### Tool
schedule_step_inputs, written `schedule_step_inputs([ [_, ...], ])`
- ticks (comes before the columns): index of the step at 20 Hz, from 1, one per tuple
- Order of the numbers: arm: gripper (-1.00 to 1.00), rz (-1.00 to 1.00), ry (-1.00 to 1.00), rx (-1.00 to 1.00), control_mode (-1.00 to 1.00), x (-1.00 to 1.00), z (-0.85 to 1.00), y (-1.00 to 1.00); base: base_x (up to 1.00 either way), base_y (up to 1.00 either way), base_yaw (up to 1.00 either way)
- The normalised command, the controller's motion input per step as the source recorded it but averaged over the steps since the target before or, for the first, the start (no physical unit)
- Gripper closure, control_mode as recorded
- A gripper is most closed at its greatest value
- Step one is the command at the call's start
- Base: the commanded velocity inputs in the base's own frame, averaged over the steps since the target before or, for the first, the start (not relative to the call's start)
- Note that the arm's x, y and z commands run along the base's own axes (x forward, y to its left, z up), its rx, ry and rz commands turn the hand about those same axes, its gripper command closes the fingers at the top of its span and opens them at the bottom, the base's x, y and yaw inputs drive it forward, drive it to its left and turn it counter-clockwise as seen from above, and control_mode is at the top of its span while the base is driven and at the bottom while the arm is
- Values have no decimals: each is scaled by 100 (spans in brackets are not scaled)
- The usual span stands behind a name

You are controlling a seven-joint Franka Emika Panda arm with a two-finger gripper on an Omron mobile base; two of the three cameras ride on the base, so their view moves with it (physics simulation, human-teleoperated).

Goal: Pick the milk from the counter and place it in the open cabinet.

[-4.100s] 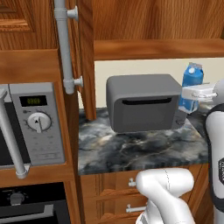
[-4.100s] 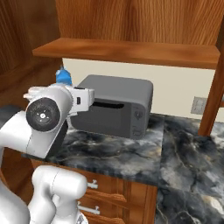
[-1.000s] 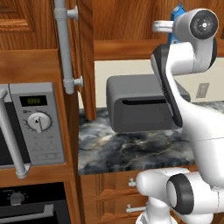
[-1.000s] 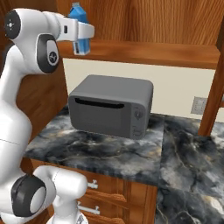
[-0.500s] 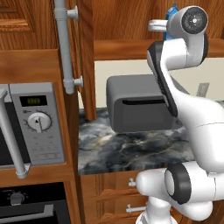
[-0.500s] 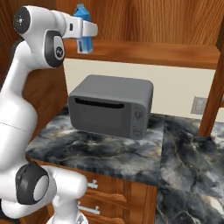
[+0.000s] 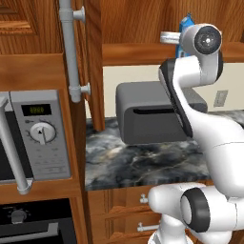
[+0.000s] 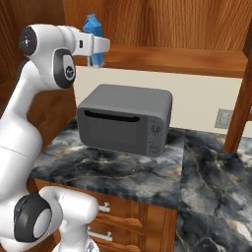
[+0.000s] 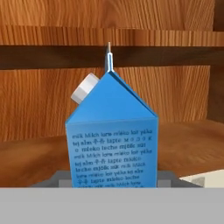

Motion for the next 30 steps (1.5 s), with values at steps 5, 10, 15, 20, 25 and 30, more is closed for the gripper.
schedule_step_inputs([
  [5, 100, 0, -11, 0, -100, 25, -4, -3, 0, 0, 0],
  [10, 100, 0, -1, 0, -100, 45, 0, -1, 0, 0, 0],
  [15, 100, 0, 7, 0, -100, 50, 0, 0, 0, 0, 0],
  [20, 100, 0, 4, 0, -100, 40, 0, -1, 0, 0, 0],
  [25, 100, 0, 0, 0, -100, 38, 0, 0, 0, 0, 0],
  [30, 100, 0, 0, 0, -100, 25, -4, -1, 0, 0, 0],
])
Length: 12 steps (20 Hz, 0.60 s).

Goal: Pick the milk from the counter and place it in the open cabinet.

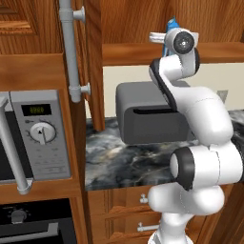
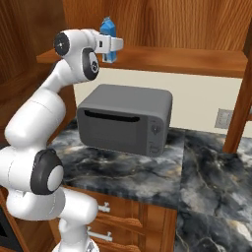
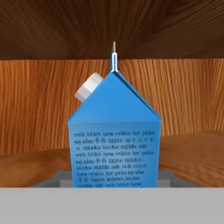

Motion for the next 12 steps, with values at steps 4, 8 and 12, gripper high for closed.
schedule_step_inputs([
  [4, 100, 0, -1, 0, -100, 24, -10, -1, 0, 0, 0],
  [8, 100, 0, 0, 0, -100, 31, -11, -1, 0, 0, 0],
  [12, 100, 0, 0, 0, -100, 27, -17, 0, 0, 0, 0],
])
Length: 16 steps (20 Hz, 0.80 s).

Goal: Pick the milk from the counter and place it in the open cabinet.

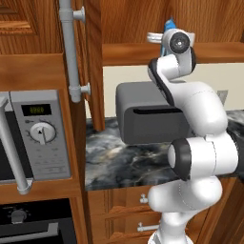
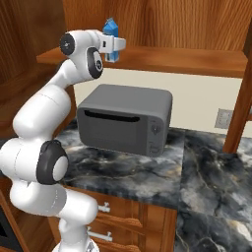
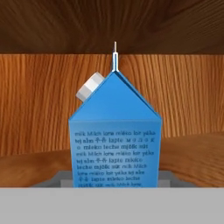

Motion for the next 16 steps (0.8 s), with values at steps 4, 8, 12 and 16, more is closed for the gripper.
schedule_step_inputs([
  [4, 100, 0, 0, 0, -100, 34, -13, 0, 0, 0, 0],
  [8, 100, 0, 4, 0, -100, 33, -28, 0, 0, 0, 0],
  [12, 100, 0, 6, 0, -100, 34, -41, 0, 0, 0, 0],
  [16, 100, 1, 1, 0, -100, 23, -19, 0, 0, 0, 0],
])
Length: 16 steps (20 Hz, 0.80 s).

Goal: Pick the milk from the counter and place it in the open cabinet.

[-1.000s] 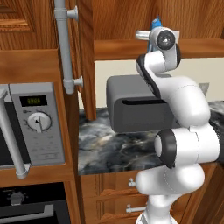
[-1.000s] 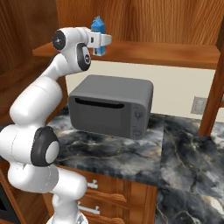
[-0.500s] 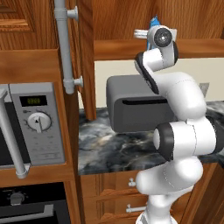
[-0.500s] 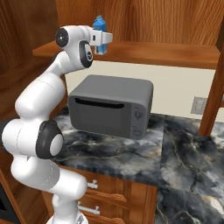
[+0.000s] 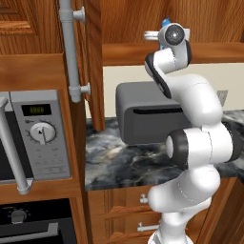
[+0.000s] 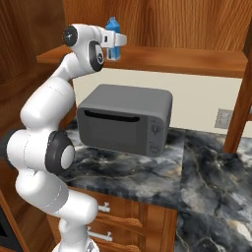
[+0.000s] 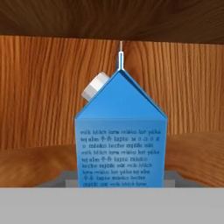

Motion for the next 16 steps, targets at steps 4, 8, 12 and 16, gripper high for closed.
schedule_step_inputs([
  [4, 100, 1, 0, 0, -100, 7, 0, 0, 0, 0, 0],
  [8, -100, 0, 0, 0, -100, 3, -1, 0, 0, 0, 0],
  [12, -100, 0, 0, 0, -100, 0, 0, 0, 0, 0, 0],
  [16, -100, 0, 0, 0, -100, 0, 0, 0, 0, 0, 0],
])
